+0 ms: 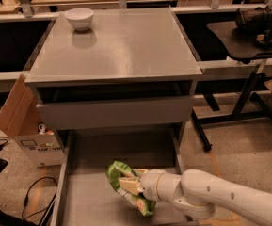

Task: Place green rice chip bag into middle drawer

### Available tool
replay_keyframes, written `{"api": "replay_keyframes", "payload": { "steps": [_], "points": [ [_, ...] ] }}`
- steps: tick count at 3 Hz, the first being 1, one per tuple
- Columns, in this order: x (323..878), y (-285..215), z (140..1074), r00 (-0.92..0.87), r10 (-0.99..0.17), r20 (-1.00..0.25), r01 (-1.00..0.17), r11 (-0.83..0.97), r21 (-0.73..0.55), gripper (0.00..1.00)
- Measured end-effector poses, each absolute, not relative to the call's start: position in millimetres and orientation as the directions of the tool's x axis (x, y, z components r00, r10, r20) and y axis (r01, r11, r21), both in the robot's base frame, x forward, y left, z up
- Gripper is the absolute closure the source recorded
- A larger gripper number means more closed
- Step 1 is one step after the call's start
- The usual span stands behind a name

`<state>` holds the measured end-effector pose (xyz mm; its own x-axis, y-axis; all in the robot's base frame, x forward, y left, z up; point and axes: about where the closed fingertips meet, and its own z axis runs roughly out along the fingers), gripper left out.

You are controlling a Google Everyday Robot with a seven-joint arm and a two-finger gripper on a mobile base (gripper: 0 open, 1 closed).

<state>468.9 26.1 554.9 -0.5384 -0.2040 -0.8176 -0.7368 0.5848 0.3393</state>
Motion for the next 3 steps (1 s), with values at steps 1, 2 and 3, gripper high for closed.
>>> {"api": "replay_keyframes", "payload": {
  "steps": [1,2,3],
  "points": [
    [505.7,-1.4,534.4,-0.603,-0.142,-0.785,-0.635,0.681,0.365,1.0],
    [509.3,-14.8,515.9,-0.629,-0.165,-0.76,-0.616,0.702,0.358,0.82],
    [508.2,-11.1,518.6,-0.624,-0.163,-0.764,-0.621,0.696,0.36,0.59]
  ]
}}
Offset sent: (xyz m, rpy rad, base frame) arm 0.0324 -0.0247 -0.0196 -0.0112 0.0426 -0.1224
